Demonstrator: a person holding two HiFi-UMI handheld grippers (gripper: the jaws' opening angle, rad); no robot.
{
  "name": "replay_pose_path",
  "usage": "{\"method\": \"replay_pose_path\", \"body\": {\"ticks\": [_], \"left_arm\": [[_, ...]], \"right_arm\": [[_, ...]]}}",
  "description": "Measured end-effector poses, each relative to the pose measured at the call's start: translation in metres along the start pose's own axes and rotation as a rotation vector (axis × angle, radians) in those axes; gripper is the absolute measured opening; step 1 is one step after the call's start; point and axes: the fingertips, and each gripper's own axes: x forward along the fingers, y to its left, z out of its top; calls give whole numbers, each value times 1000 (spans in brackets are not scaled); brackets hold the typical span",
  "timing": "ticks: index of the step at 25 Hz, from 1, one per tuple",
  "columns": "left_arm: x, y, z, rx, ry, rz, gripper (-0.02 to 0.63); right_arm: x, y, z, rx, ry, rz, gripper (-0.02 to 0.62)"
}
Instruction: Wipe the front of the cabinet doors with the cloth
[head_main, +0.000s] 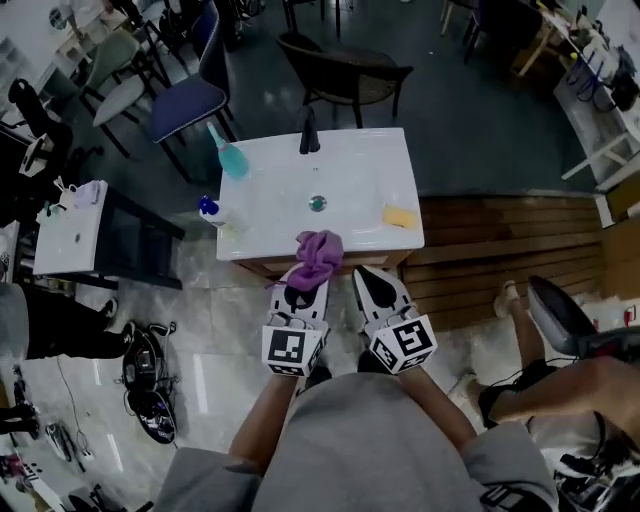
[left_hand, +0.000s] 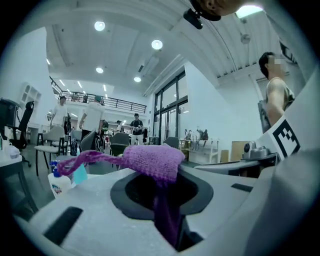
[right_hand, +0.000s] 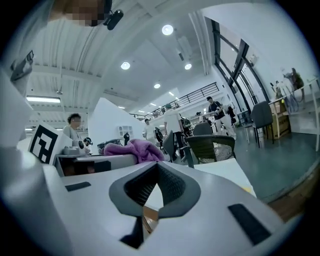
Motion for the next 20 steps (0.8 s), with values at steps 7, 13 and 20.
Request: {"method": "replay_pose_path", "body": {"ticks": [7, 13, 20], "left_arm": [[-6, 12, 38, 27, -70, 26, 72], [-16, 10, 60, 153, -119, 29, 72], [-22, 20, 73, 135, -149, 46, 72]], "right_arm": [[10, 15, 32, -48, -57, 21, 9], [12, 20, 54, -81, -117, 28, 9], [19, 33, 71, -114, -169, 65, 9]]}}
